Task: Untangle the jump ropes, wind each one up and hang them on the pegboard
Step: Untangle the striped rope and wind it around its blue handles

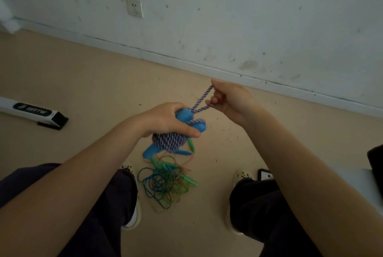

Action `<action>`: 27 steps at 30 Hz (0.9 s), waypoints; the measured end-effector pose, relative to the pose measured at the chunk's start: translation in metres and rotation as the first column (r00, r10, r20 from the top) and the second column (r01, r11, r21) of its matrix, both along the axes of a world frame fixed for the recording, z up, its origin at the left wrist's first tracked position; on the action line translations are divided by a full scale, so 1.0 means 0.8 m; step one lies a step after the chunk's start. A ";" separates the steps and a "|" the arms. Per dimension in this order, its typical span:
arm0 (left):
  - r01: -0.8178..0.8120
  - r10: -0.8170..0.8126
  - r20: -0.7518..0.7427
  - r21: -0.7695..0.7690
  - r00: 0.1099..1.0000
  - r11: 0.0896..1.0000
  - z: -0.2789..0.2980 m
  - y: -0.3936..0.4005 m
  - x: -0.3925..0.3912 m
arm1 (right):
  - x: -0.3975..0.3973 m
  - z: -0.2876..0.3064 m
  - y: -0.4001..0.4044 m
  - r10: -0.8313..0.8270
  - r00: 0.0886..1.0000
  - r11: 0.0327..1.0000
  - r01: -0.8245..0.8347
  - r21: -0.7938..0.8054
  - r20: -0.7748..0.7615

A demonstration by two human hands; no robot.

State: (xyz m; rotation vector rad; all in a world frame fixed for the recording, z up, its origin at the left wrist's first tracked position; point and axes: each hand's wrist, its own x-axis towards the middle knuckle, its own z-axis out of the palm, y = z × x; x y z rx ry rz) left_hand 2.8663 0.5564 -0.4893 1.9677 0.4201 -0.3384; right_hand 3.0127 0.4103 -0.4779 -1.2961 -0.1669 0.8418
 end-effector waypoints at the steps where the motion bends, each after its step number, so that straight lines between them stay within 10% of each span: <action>1: -0.039 0.039 -0.009 0.043 0.999 0.998 -0.004 0.009 0.014 | 0.012 -0.005 0.007 -0.037 0.999 0.999 0.037 -0.002 -0.010; 5: -0.218 0.218 0.001 -0.026 0.976 0.976 -0.064 0.046 0.062 | 0.062 -0.063 0.034 -0.131 0.991 0.990 0.130 -0.050 -0.005; 14: -0.263 0.235 -0.129 -0.287 0.963 0.921 -0.251 0.078 0.152 | 0.119 -0.255 0.082 0.262 0.959 0.890 -0.198 -0.410 0.106; 20: -0.224 0.180 -0.142 -0.429 0.973 0.875 -0.318 0.092 0.165 | 0.135 -0.324 0.092 0.259 0.964 0.918 -0.265 -0.296 -0.061; 27: -0.224 0.125 -0.187 -0.765 0.974 0.604 -0.375 0.084 0.141 | 0.117 -0.367 0.082 0.310 0.948 0.941 -0.317 -0.118 -0.073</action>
